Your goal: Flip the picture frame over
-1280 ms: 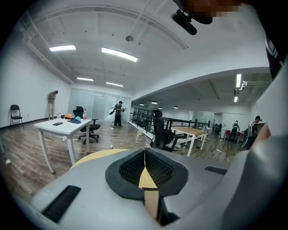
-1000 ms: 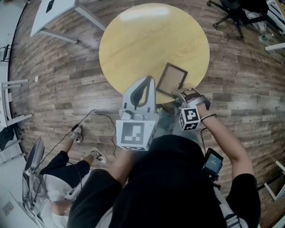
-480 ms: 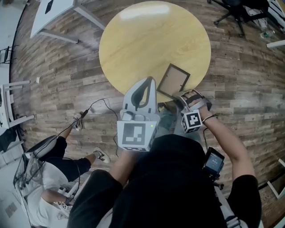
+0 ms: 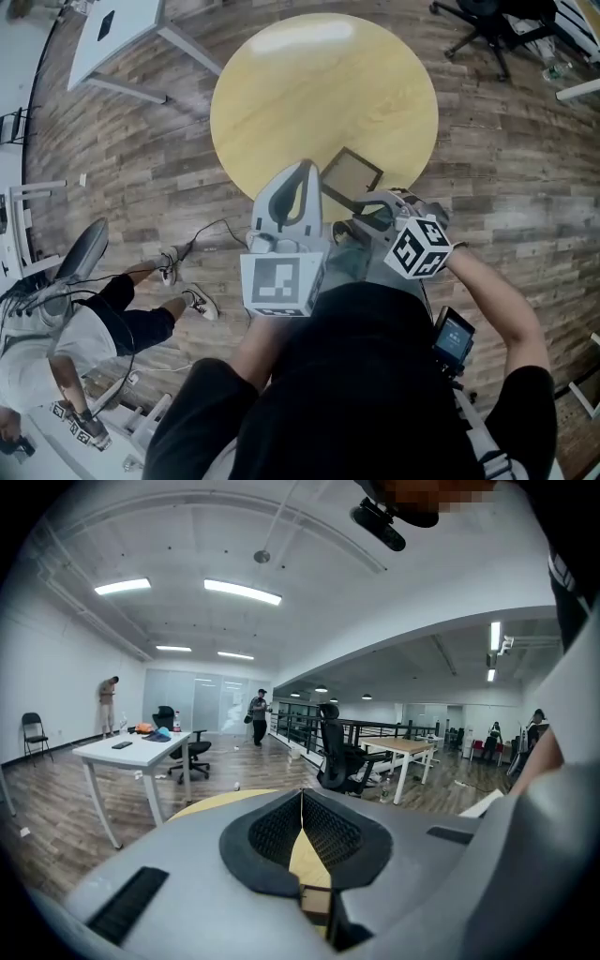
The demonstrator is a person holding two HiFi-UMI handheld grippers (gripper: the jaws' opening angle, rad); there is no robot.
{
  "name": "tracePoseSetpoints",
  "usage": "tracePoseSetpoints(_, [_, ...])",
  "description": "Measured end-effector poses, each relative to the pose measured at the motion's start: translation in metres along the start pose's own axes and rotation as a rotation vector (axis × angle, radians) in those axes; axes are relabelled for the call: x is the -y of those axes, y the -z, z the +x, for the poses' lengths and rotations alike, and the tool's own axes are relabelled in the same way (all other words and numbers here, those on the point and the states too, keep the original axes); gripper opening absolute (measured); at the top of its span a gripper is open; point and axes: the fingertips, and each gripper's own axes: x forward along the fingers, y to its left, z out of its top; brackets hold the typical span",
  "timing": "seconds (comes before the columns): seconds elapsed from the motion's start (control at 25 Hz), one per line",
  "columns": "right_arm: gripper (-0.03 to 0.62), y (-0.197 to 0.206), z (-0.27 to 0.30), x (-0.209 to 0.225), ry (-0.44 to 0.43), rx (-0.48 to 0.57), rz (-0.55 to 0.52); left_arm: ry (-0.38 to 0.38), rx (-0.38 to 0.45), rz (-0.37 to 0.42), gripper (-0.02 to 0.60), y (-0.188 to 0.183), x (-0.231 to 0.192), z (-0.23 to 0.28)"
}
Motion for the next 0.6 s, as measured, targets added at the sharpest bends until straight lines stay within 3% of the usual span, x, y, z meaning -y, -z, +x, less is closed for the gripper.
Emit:
tracePoseSetpoints(0.12, [0.103,-0.02,-0.012,0.023,-0.043,0.138,0.29,-0.012,0.009,0.003,0.023,-0.006,-0.006,0.002])
tracePoseSetpoints(0.2, [0.103,-0.026,-0.021,0.037,-0.085,0.253,0.546,-0.008,0.022,0.01,0.023,-0.008,-0.007,0.001])
tracePoseSetpoints(0.28, [0.103,-0.025,-0.029,0.052,-0.119,0.363,0.81,-0.009,0.026,0.009,0.023,-0.01,-0.01,-0.001])
tracePoseSetpoints(0.36, [0.103,-0.017,-0.035,0.064,-0.139,0.434,0.994,-0.008,0.028,0.009,0.023,-0.012,-0.011,-0.001])
tracePoseSetpoints(0.48, [0.102,0.004,-0.044,0.077,-0.121,0.472,1.127,0.004,0.021,0.01,0.023,-0.012,-0.009,0.001])
tracePoseSetpoints(0.6, [0.095,0.028,-0.049,0.078,-0.07,0.435,1.157,0.014,0.015,0.01,0.023,-0.012,-0.005,0.002])
